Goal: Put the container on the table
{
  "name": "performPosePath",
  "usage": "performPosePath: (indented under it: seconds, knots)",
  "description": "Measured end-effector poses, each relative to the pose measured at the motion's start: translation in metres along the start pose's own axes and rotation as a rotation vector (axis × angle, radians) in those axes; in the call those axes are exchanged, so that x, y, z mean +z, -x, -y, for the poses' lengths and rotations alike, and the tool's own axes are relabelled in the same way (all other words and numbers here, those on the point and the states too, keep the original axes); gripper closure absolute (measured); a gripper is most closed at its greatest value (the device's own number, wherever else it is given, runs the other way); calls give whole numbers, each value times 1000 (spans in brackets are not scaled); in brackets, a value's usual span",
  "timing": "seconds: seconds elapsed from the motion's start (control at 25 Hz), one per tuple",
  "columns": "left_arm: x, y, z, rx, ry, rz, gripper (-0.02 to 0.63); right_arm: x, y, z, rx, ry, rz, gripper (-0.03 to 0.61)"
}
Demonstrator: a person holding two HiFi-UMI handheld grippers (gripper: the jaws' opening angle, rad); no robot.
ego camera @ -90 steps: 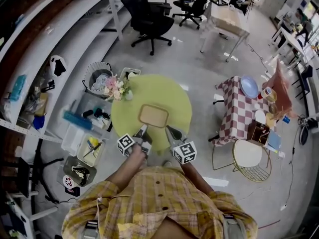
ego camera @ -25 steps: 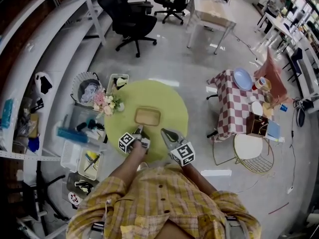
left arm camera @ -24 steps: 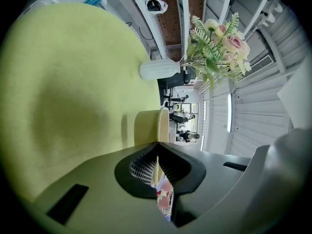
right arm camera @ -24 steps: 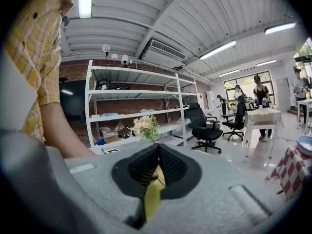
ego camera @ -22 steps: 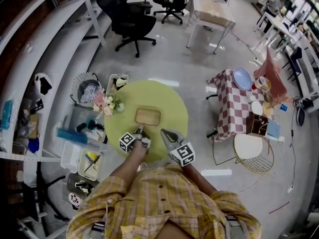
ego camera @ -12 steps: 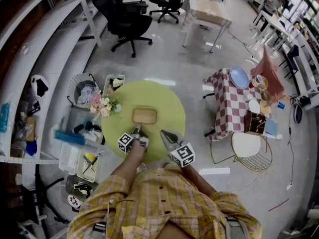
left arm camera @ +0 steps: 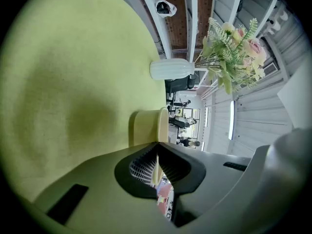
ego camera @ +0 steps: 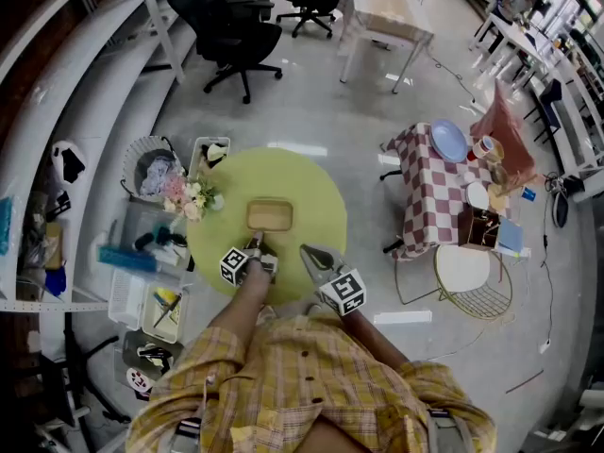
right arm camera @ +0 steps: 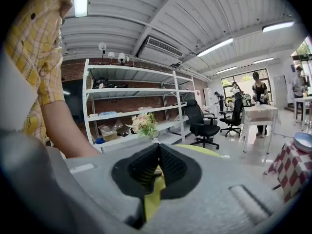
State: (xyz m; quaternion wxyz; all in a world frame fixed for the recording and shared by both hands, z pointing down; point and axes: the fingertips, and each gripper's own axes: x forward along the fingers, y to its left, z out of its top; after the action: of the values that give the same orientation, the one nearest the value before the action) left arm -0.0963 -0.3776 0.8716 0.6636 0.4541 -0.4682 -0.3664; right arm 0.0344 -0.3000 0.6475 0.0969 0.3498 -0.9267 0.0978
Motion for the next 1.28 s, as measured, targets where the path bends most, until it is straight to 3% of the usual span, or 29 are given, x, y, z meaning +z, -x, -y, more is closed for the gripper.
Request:
performPosePath:
  seconds: [0.6, 0.8, 1.28]
  knots:
    - [3, -4, -16, 49, 21, -3, 598, -7, 2, 4, -4, -5, -20, 581]
    - [0, -7, -16, 31, 21, -21, 598, -9, 2, 4, 2, -9, -26, 581]
    - [3, 0, -18, 50, -45, -36, 595, -9, 3, -7, 31, -24, -41, 580]
